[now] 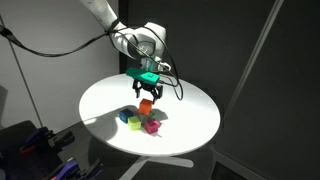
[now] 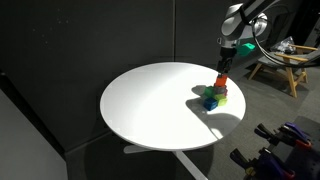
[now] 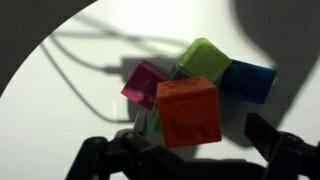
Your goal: Pick up the orange block and put it on top of the lime green and blue block
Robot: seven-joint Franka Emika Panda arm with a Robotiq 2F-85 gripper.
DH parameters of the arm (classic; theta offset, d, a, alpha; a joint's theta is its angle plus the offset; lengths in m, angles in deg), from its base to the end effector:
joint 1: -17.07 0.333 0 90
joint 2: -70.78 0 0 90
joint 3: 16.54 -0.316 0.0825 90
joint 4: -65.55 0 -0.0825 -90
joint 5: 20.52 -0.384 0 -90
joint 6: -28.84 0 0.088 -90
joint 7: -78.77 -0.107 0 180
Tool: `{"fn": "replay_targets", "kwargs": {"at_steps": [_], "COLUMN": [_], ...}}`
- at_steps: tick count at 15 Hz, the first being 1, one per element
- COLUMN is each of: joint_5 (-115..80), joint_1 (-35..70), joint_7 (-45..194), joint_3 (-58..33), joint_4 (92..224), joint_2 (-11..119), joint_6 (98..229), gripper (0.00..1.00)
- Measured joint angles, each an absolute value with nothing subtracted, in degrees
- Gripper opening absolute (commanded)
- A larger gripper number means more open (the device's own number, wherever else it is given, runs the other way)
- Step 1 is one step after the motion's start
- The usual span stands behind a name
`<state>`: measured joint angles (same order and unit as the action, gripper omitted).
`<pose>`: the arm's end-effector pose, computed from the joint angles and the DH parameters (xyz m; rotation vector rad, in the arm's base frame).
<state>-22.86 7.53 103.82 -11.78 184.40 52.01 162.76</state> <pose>0.5629 -0.1420 0.2658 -3.1072 -0.2521 0.0918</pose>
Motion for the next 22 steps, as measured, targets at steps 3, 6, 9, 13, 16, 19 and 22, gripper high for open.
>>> {"fn": "replay_targets", "kwargs": {"at_steps": [3,6,9,13,16,19,22], "joint_5": [-22.86,-22.86,-22.86,-22.86,-22.86,-22.86,-22.86], "joint_1": [7.09,6.62,6.29,6.16,6.09,6.05,5.97], "joint_7": [105.33,106.56,107.29,107.35,107.35,107.34,107.29], "joint_3": [-12.19,-12.60,-12.99,-13.26,-13.27,-13.27,-13.23], "joint_4": [184.40,184.40,184.40,184.39,184.33,184.31,184.31], "joint_2": [51.32,50.68,50.17,49.50,49.34,49.52,50.44], "joint_6": [163.36,164.36,165.13,165.36,165.37,165.35,164.30], "gripper": [1.00,1.00,0.75,0.49,0.32,0.29,0.27]}}
